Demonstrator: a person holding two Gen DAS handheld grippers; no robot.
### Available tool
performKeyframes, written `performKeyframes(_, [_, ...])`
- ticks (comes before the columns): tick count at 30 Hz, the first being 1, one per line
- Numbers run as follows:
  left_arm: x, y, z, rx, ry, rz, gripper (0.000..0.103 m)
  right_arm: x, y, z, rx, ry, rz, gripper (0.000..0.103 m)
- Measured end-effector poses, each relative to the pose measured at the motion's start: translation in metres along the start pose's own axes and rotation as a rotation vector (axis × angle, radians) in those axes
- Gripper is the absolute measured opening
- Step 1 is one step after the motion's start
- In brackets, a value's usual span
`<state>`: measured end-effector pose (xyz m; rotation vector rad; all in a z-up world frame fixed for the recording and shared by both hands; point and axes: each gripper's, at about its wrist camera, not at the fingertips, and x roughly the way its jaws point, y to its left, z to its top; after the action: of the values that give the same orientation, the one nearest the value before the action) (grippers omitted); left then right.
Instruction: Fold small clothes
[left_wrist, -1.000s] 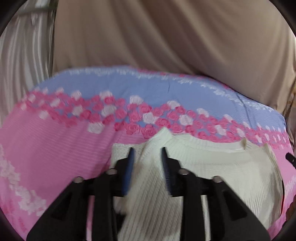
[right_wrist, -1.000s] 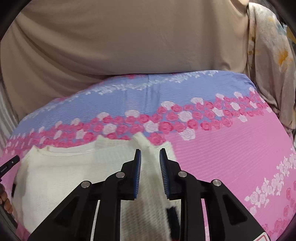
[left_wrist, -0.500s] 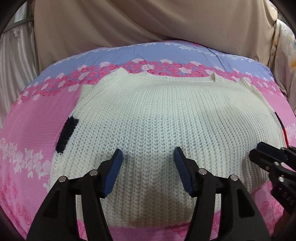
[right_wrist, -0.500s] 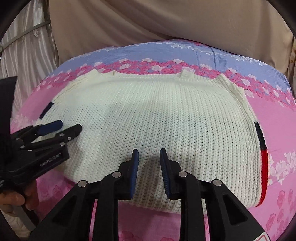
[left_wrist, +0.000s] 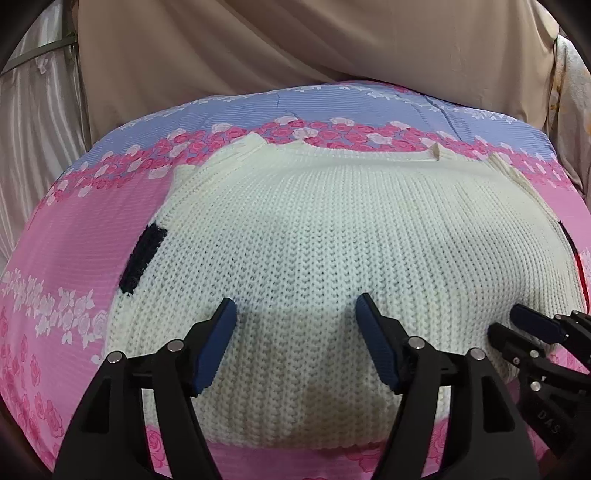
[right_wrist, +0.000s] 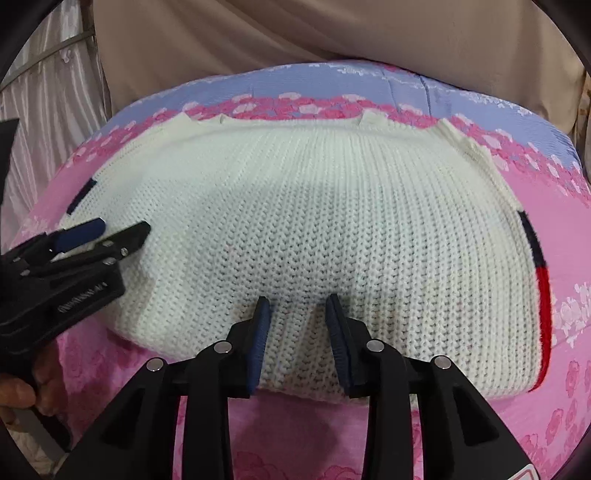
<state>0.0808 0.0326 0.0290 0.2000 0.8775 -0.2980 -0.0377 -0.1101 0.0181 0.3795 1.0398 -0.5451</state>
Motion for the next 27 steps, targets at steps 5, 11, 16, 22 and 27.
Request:
performKeyframes(5, [-0.009, 0.011, 0.002, -0.018, 0.004, -0.016, 0.069, -0.019, 0.006, 0.017, -0.017, -0.034, 0.018, 0.032])
performKeyframes(11, [-0.020, 0.044, 0.016, -0.087, -0.033, 0.039, 0.069, -0.008, 0.018, 0.057, -0.039, -0.074, 0.019, 0.032])
performKeyframes(16, [-0.021, 0.075, 0.021, -0.141, -0.041, 0.110, 0.069, 0.019, 0.025, 0.074, -0.013, -0.039, 0.043, 0.032])
performKeyframes(22, [-0.025, 0.120, 0.030, -0.238, -0.052, 0.078, 0.082, 0.003, -0.013, 0.086, 0.068, -0.106, -0.017, 0.042])
performKeyframes(27, [-0.010, 0.135, 0.063, -0.287, -0.079, -0.053, 0.087, -0.006, -0.111, 0.098, 0.272, -0.128, -0.097, 0.052])
